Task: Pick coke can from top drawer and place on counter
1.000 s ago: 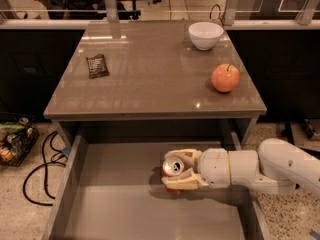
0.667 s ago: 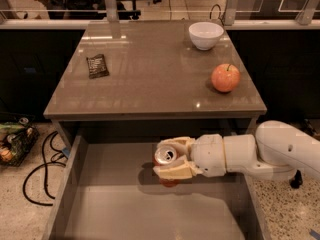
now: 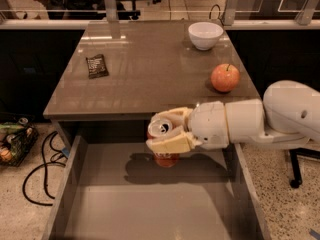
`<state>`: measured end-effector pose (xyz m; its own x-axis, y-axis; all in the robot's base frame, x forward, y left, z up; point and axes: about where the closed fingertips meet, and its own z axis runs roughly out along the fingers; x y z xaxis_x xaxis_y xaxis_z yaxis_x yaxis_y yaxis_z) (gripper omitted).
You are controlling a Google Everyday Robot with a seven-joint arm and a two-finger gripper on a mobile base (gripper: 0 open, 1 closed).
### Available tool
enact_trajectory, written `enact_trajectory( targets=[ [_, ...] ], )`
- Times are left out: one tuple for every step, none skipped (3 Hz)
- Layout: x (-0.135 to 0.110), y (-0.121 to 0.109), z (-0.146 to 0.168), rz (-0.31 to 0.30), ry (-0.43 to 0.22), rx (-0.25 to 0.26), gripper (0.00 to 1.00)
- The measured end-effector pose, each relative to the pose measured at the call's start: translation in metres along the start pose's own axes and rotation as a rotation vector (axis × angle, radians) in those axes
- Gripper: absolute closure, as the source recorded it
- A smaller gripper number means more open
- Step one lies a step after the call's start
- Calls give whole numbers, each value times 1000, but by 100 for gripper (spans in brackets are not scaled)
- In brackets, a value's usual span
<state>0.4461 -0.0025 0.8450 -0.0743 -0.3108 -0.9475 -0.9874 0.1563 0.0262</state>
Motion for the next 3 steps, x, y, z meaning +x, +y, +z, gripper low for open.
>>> enact_trajectory(
  targets=[
    [-44,-13,-11,-17,-14,6,100],
    [-90,-36,-11,-38,-22,14,100],
    [-131,-69,6,-52,-39,22,100]
  ],
)
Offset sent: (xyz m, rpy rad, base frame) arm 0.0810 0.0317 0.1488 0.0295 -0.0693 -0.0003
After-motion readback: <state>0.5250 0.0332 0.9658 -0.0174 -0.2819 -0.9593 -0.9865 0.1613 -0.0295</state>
